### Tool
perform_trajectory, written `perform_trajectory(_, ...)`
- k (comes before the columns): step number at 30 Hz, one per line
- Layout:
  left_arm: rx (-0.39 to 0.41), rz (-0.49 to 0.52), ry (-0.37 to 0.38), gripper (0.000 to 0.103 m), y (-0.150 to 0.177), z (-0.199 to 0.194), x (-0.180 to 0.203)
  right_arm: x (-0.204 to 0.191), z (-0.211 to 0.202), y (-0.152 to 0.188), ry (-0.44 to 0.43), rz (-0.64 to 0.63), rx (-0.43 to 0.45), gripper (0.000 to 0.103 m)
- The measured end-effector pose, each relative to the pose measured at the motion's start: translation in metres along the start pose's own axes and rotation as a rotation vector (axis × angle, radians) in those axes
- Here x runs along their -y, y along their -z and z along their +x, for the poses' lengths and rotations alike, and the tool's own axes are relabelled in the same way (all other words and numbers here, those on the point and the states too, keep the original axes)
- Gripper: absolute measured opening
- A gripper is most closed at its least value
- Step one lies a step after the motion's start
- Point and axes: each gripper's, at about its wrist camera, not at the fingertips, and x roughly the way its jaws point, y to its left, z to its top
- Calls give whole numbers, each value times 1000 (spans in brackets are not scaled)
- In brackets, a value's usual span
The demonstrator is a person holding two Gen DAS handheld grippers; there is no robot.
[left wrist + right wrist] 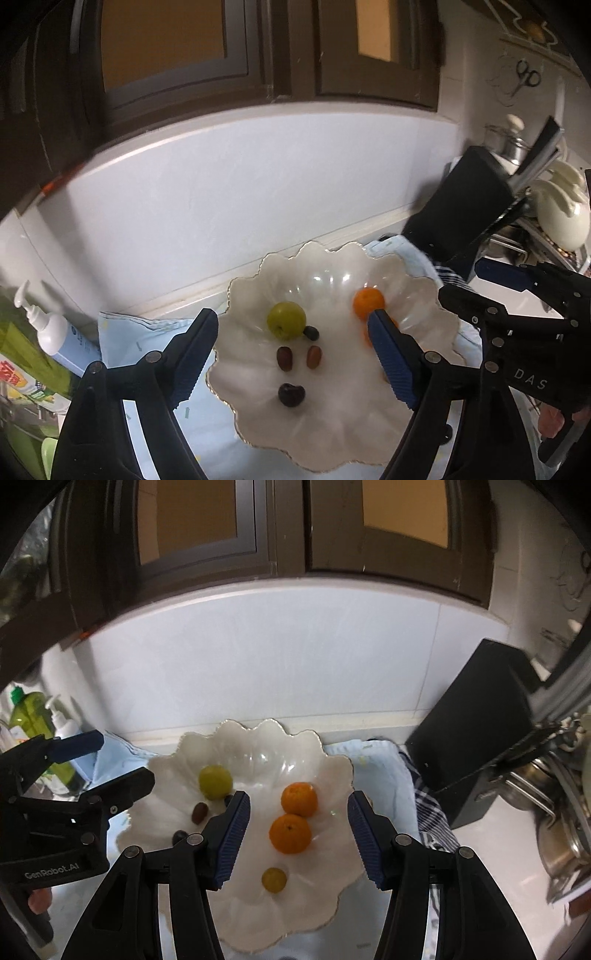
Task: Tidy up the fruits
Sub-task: 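Move both open grippers back from the bowl toward the remaining fruits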
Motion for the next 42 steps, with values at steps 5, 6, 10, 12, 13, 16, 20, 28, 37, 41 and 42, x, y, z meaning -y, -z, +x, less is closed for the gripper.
perform_trajectory(5, 46, 12, 8, 84, 6, -22, 9, -2, -32, 8, 29, -4, 43, 56)
perform_trajectory(6, 56, 19, 12, 84, 7, -27, 11, -2, -38, 10, 34, -1, 52, 56)
perform_trajectory(10, 105, 58, 18, 84, 14, -53, 21, -1, -66, 22, 59, 17, 88, 56)
perform_trajectory(12, 123, 66, 30, 84, 18, -65, 26, 0, -81, 29, 72, 26, 102, 56)
perform_trajectory(13, 128, 66, 36, 84, 20, -69, 27, 0, -89, 33, 80, 32, 111, 56)
perform_trajectory(16, 146, 72, 60, 84, 27, -83, 32, -1, -107, 44, 102, 41, 129, 56)
perform_trajectory(20, 169, 95, 76, 84, 37, -101, 41, -2, -126, 57, 132, 48, 150, 56)
perform_trajectory(28, 181, 159, 122, 84, 60, -120, 60, -4, -159, 90, 183, 76, 181, 56)
perform_trajectory(37, 169, 209, 188, 84, 85, -126, 73, -4, -175, 121, 228, 98, 190, 56)
perform_trajectory(41, 155, 232, 216, 83, 96, -124, 78, -4, -176, 134, 224, 111, 175, 56)
perform_trajectory(42, 150, 238, 221, 83, 98, -124, 79, -4, -176, 137, 222, 114, 173, 56)
